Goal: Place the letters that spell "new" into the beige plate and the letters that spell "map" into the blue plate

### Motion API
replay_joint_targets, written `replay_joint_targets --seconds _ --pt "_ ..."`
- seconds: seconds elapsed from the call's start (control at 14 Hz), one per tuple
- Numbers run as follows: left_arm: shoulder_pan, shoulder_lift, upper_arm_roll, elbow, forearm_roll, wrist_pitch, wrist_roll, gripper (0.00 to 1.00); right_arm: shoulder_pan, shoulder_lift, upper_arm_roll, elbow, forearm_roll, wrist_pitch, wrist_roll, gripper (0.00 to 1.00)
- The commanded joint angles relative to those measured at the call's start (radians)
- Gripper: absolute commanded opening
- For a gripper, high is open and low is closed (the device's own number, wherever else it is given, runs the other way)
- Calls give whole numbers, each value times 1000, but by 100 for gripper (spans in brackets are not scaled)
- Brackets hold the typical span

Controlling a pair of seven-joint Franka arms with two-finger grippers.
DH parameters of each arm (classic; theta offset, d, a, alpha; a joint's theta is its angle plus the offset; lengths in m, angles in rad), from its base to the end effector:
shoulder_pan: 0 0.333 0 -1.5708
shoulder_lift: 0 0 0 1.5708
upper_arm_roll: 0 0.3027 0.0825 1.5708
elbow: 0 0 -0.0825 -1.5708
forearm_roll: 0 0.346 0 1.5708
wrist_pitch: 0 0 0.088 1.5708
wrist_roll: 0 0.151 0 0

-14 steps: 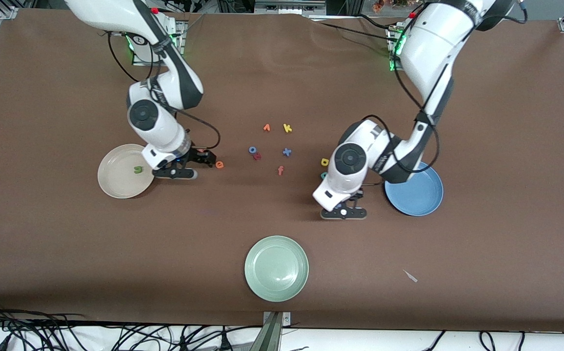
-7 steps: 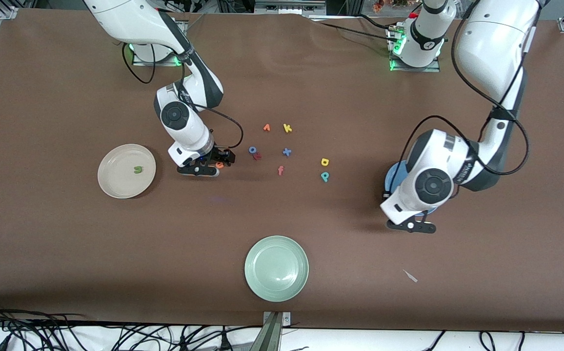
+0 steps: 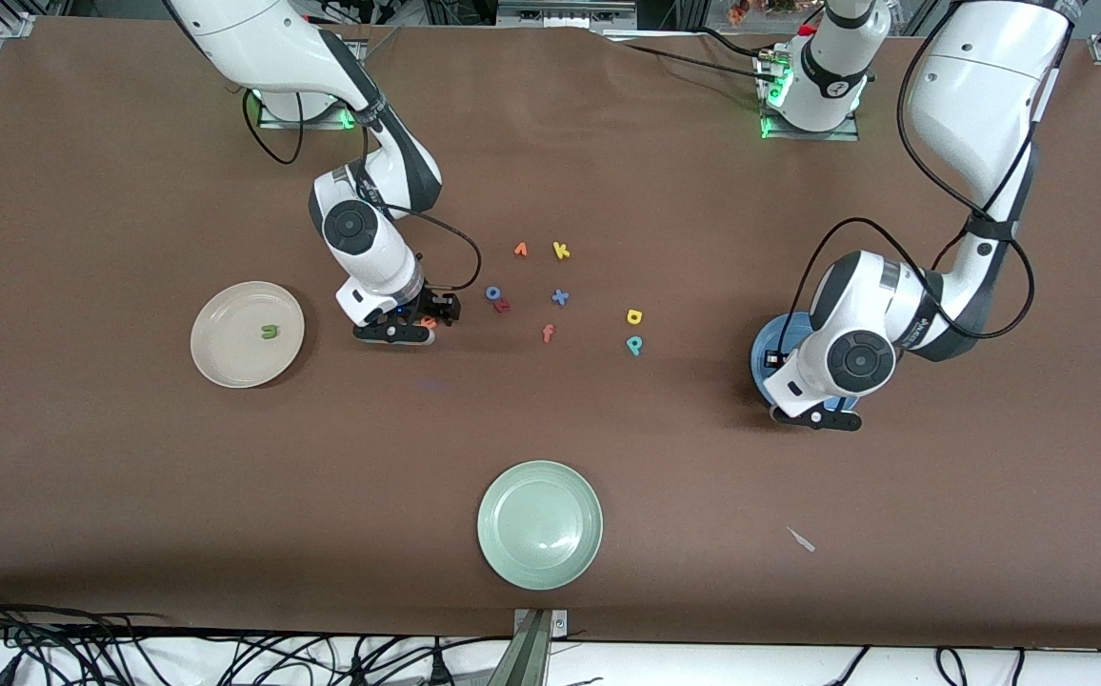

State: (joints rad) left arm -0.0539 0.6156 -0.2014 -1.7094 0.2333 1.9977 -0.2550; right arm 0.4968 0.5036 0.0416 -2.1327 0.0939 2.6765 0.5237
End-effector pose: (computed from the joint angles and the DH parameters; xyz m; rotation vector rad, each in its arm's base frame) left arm 0.5763 -0.1212 0.1903 -2.9575 0.1669 0.4183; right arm 0.4740 0.2829 0.1483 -3.0643 0.1134 -0.0032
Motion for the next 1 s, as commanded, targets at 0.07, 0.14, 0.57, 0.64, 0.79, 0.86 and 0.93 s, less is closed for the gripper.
replay_joint_targets --seconds 0.07,0.14,0.57,0.64,0.79,0.86,0.93 --pt "-7 -96 -74 -16 11 -7 -55 100 8 7 -2 8 18 11 13 29" --pt "-11 -96 -100 -6 8 -11 -131 100 8 7 -2 10 17 11 31 22" --pt "-96 25 -228 74 6 9 -629 100 0 -26 -26 85 17 -109 32 13" --pt "-121 51 -228 86 8 47 -700 100 0 -40 -54 112 12 -185 16 13" --pt "-145 82 -228 88 9 134 -803 100 0 -72 -116 135 10 -307 -107 13" --pt "-161 96 -228 86 8 151 -811 99 0 -88 -158 132 10 -351 -199 13" --pt "-165 111 -228 85 9 164 -811 99 0 -102 -198 126 10 -386 -290 14"
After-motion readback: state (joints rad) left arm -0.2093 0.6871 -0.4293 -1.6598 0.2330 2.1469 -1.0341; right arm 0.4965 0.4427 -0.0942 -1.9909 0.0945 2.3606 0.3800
